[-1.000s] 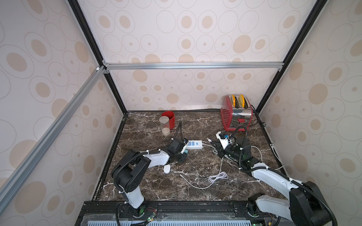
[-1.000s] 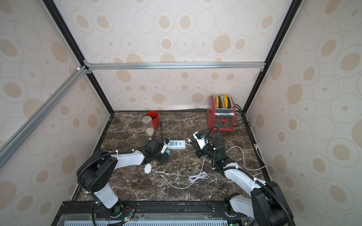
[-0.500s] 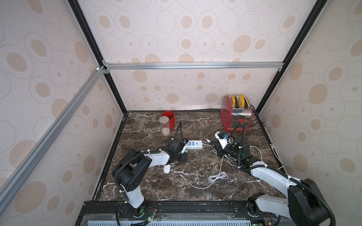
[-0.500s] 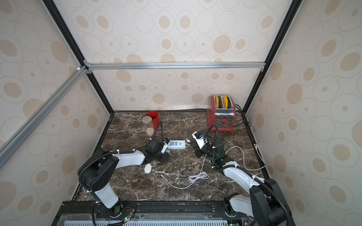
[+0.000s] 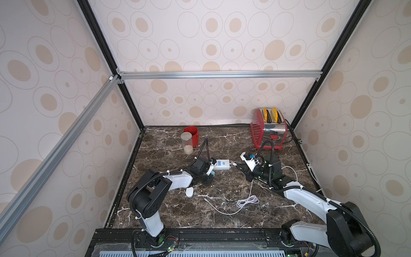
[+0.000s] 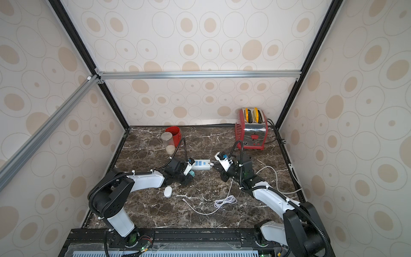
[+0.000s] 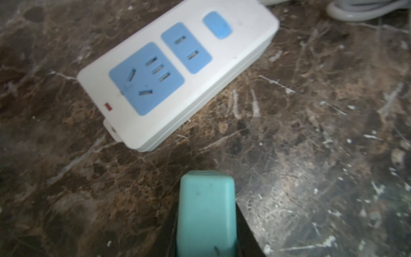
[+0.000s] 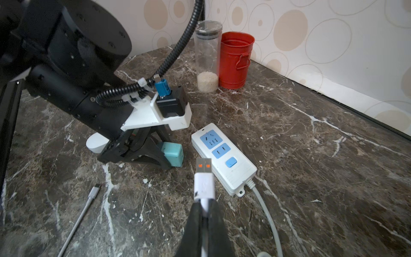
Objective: Charge the bluetooth headset
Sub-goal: Pick up the plug from the center of the board, then insert the charging cable into the plug.
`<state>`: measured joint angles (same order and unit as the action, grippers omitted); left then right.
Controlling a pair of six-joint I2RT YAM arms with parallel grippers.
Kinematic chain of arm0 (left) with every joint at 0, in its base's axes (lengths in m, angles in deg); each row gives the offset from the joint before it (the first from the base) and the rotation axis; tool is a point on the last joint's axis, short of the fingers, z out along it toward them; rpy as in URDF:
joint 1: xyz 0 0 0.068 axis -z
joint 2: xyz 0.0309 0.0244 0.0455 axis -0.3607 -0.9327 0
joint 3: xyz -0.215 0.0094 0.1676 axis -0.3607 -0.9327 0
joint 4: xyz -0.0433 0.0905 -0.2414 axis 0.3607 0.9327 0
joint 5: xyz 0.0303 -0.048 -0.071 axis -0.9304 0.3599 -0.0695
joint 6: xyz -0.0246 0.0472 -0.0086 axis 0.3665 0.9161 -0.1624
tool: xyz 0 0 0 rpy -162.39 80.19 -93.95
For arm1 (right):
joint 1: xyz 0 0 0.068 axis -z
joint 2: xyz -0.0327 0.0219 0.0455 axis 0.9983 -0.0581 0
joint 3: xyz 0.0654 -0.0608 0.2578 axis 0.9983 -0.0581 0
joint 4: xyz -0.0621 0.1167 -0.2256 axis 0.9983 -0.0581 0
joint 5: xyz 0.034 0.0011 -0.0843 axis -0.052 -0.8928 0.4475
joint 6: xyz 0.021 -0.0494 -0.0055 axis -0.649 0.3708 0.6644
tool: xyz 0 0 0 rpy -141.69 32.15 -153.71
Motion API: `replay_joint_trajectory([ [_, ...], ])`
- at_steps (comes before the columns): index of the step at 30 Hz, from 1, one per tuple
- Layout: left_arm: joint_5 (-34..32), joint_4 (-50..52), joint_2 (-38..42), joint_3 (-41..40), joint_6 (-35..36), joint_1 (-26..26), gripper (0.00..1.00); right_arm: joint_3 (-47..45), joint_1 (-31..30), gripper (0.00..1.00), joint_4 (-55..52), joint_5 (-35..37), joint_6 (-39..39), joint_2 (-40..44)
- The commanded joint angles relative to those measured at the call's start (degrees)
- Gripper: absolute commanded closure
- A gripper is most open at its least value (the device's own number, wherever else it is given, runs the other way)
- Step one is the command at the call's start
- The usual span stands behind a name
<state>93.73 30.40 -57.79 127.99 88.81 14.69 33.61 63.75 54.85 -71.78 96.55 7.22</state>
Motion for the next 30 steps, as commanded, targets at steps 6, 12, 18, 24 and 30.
replay_joint_trajectory([
  [6,27.2,9.0,11.9,4.5,19.4,-5.7,1.00,5.3,-3.3,1.00,-12.4,2.5,10.3,3.7],
  [12,36.4,29.9,11.4,15.9,34.2,-7.1,1.00,7.8,-6.4,1.00,-19.3,6.2,19.6,7.3],
  [18,39.9,43.6,9.4,23.0,45.9,-6.9,1.00,7.8,-10.7,1.00,-20.8,7.9,27.5,10.3],
  [24,41.4,41.3,11.2,21.6,46.0,-6.6,1.00,7.4,-11.1,1.00,-20.9,6.4,28.7,12.5],
  [30,41.2,41.0,11.5,21.2,46.3,-6.6,1.00,8.5,-11.4,1.00,-21.3,4.6,26.2,11.1],
])
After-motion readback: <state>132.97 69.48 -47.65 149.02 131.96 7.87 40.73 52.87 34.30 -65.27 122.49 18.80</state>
